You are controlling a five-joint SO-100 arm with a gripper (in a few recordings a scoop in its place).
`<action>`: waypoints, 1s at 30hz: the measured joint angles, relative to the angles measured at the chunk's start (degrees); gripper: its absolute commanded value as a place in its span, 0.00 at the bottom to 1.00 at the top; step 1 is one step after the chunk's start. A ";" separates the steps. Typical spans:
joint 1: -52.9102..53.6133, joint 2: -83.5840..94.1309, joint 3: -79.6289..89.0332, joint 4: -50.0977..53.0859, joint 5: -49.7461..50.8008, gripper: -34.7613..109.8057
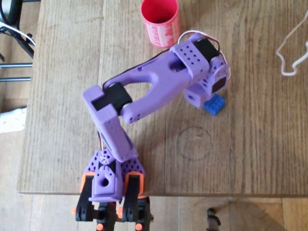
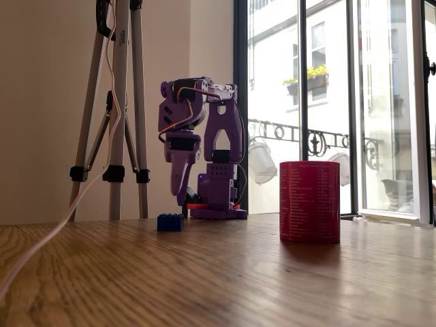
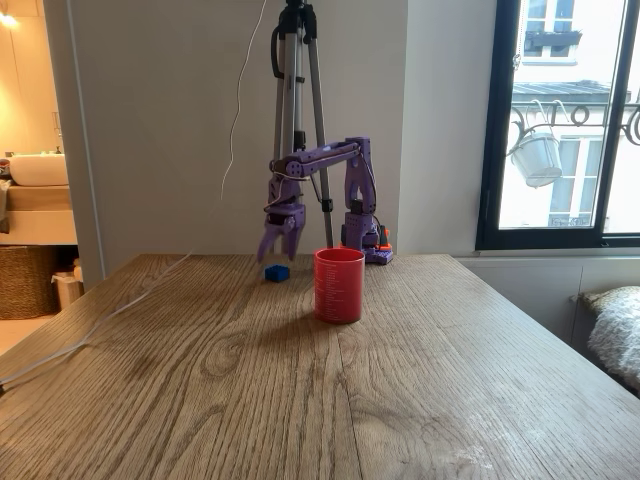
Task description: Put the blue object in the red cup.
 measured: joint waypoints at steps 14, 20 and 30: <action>1.76 -10.37 -4.22 -1.67 0.00 0.56; 2.99 -10.81 -4.83 -1.85 -1.58 0.28; 2.99 -10.81 -5.54 -1.41 -1.32 0.25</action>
